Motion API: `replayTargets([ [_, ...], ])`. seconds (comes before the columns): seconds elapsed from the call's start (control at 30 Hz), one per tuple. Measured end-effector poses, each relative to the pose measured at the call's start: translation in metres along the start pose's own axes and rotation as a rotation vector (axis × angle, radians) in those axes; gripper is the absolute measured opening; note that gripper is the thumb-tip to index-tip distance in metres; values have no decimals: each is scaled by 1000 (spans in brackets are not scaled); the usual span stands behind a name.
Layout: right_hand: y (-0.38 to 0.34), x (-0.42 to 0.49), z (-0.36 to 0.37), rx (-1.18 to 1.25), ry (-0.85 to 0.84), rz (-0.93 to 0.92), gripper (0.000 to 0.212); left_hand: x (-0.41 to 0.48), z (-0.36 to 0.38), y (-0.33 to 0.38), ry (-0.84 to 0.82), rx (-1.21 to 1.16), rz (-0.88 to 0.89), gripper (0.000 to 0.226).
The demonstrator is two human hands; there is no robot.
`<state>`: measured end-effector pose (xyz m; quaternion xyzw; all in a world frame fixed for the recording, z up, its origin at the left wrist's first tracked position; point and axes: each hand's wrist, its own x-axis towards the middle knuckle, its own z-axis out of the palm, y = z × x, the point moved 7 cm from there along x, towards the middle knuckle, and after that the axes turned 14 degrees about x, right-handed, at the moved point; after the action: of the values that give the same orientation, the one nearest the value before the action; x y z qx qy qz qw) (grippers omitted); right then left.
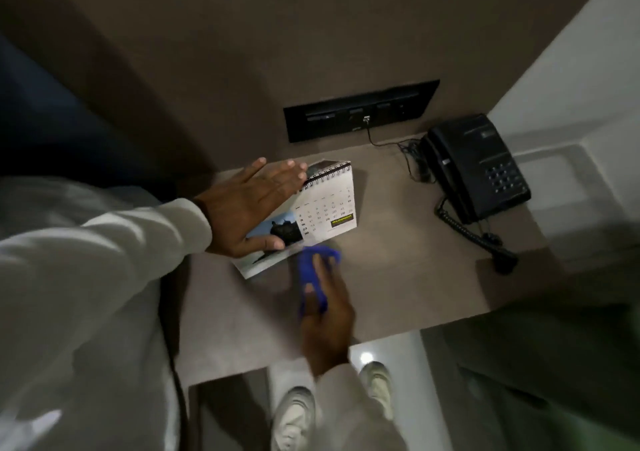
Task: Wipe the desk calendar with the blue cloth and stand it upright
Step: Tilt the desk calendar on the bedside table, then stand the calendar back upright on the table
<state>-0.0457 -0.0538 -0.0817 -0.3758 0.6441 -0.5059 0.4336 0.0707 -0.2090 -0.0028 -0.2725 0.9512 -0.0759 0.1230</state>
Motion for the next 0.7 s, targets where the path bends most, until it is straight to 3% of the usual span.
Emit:
replayTargets([
  [0.23,10,55,-139,-666,-161,-78,43,-28,0,-6,-36,-91,-292,90],
  [0.33,20,80,-156,-909,-287,-120,93,-53,8,-2,35,-240,-585,89],
  [0.4,32,84,-159,-1010,-392,-43,109,-71,13,8,112,-367,-786,86],
  [0.53,8,78,-149,-923,-321,-51,81,-107,29,31,237,-803,-1234,80],
  [0.63,-33,97,-123,-497,-224,-23,68,-120,40,46,278,-1193,-1502,78],
  [0.7,-50,123,-94,-231,-241,86,66,-114,37,50,311,-1319,-1545,69],
])
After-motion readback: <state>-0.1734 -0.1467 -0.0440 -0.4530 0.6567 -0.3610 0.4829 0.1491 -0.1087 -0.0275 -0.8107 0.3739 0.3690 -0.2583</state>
